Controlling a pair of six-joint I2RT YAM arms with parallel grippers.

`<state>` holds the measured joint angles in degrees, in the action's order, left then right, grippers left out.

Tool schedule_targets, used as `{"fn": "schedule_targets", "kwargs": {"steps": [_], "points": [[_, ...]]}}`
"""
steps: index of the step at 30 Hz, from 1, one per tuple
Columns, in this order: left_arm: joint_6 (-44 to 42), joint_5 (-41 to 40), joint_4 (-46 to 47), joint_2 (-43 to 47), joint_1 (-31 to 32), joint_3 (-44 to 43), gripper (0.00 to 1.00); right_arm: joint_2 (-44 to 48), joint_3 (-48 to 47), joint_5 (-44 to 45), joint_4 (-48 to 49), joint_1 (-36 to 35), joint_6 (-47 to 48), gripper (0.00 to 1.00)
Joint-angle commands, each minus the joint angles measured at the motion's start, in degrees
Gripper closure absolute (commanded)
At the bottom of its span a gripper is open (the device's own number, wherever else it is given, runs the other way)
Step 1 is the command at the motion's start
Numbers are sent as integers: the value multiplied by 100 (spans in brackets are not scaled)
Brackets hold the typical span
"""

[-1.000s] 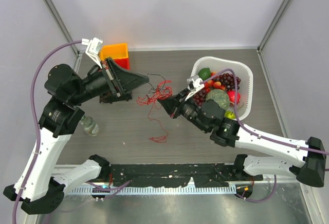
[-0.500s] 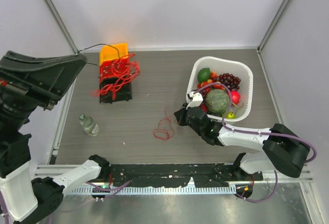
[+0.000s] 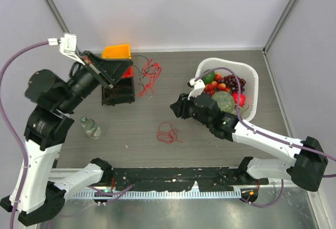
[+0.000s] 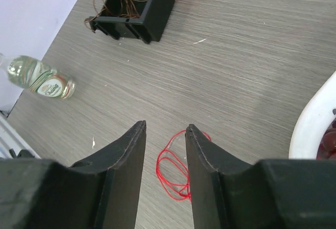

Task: Untangle the cables

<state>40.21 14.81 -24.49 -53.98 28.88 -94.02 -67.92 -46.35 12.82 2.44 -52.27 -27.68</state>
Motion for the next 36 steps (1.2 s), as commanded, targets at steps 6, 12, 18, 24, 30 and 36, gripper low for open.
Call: {"fn": "schedule_targets", "kwargs": {"steps": [6,12,18,24,30,36], "points": [[-838,-1653,-1487,791,12,1498,100,271,29,-1016,-675,-20,280,50],[-558,-1851,-1805,1266,12,3299,100,-98,12,-888,-876,-406,737,44],[-408,-1666,-1585,1390,12,4593,100,-29,73,-780,-965,-495,650,43],[-539,-1191,-1637,609,12,4920,78,594,275,-781,-911,-495,396,43],[-873,-1654,-954,423,942,4709,2,1597,319,-527,-1201,-495,298,43],[-1594,-1894,-224,-796,2110,4305,19,2704,161,-114,-1492,-486,413,43]]}}
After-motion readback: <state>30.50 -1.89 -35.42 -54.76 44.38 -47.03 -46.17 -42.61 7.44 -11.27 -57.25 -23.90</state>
